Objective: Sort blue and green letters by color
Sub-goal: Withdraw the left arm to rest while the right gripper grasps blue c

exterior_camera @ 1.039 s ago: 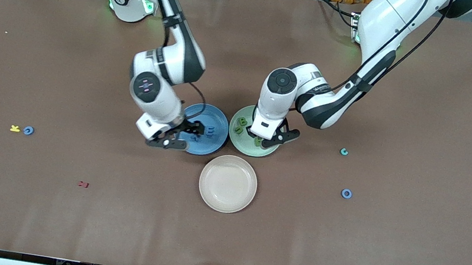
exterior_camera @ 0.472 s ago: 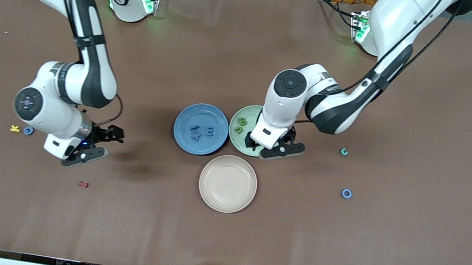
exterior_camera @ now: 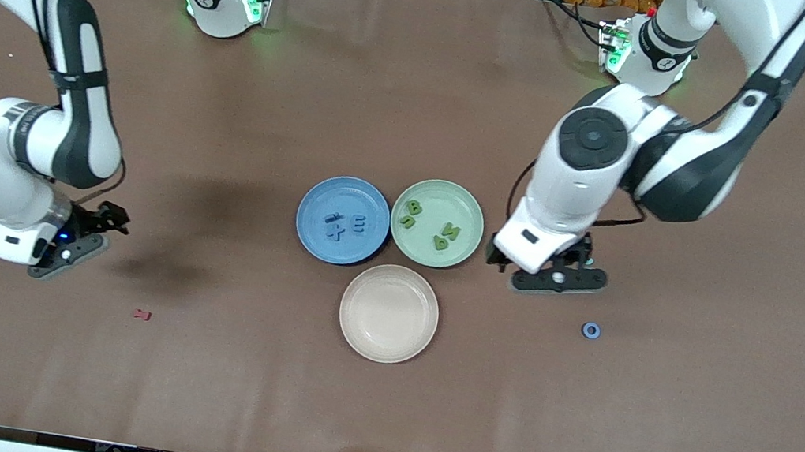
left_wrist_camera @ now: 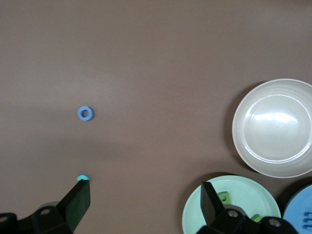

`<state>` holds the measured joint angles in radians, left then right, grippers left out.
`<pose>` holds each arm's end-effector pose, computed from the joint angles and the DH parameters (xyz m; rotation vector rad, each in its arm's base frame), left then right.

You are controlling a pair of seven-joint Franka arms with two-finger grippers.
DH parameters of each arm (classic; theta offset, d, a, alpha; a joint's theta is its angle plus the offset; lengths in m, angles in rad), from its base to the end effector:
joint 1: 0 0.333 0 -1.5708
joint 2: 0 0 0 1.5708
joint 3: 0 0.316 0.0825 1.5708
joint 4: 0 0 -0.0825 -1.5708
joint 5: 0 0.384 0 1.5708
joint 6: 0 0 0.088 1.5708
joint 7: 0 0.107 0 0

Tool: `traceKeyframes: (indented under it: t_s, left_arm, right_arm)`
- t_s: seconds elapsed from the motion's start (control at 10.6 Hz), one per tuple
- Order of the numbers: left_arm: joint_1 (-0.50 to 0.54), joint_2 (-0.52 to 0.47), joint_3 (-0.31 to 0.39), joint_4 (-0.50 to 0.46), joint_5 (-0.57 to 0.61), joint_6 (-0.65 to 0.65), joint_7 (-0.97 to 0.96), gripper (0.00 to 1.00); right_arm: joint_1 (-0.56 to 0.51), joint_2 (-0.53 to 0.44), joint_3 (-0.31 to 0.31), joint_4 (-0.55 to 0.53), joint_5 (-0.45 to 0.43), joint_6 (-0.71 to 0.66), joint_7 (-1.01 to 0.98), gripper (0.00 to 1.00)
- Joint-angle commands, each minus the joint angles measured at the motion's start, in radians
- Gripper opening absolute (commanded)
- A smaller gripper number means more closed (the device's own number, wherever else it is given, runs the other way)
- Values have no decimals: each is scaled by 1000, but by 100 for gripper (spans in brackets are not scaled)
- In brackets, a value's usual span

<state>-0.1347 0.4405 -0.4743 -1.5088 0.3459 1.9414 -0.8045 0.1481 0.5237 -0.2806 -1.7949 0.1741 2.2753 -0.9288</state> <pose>0.5975 -0.3300 0.4375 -3.0607 -0.1835 -0.1806 0.6484 -0.0679 0.2655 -2.9400 -1.1005 0.0306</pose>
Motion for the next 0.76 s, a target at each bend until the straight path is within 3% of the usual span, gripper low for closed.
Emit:
traceKeyframes:
  t_s: [0.0,0.19,0.66]
  left_arm:
    - [33,-80,3,-2,-70,-79,131,100]
    - [98,-129,-3,-2,-134,-120,212,100]
    - [121,-224,3,-2,-207,-211,289,100]
  right_arm:
    - [-134,28,23,3,-15,39,-331,100]
    - [-176,47,23,15,-12,44,-505,100]
    - [-252,44,47,-23,-13,95,-682,100]
